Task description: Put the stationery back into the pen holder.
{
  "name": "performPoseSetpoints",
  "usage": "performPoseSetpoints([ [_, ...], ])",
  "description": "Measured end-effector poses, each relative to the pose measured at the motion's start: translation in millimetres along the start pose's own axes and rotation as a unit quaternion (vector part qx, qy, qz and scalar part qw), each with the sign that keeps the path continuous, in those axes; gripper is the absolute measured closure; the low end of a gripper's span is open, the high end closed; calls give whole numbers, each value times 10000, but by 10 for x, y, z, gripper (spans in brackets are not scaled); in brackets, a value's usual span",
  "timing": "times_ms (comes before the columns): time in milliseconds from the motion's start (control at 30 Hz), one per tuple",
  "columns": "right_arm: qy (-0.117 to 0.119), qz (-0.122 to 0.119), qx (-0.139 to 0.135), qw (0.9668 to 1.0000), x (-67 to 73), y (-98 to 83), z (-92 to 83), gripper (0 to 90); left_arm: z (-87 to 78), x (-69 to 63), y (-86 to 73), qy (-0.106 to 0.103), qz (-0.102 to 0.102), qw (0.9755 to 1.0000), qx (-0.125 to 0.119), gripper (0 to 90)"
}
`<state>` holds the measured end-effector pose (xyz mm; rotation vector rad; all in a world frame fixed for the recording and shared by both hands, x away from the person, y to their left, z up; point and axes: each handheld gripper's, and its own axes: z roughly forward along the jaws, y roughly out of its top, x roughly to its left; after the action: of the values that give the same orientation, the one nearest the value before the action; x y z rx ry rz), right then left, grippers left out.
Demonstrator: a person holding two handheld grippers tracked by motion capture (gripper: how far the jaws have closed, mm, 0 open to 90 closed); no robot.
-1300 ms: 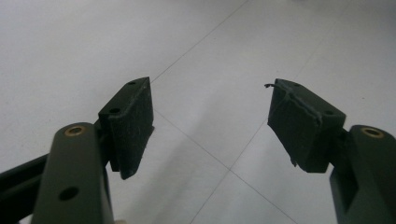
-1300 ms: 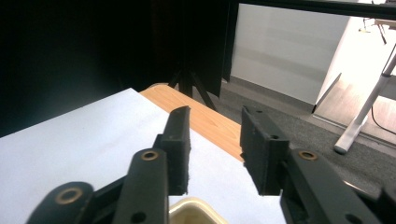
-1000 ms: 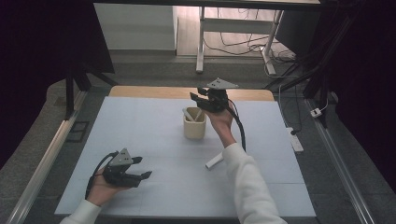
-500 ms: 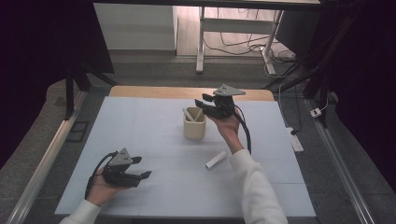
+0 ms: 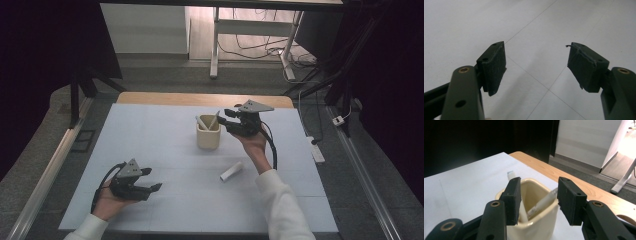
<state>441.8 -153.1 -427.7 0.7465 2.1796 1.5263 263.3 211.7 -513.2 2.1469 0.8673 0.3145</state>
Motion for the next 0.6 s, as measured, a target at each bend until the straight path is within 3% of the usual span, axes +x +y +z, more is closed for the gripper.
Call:
performPoseSetpoints([
  [400,120,-140,77,9998,41,-137,-278,514,9,2,-7,19,-13,10000,28,307],
  [600,81,-304,310,9990,71,-201,-383,501,16,2,-8,24,-27,10000,39,307],
])
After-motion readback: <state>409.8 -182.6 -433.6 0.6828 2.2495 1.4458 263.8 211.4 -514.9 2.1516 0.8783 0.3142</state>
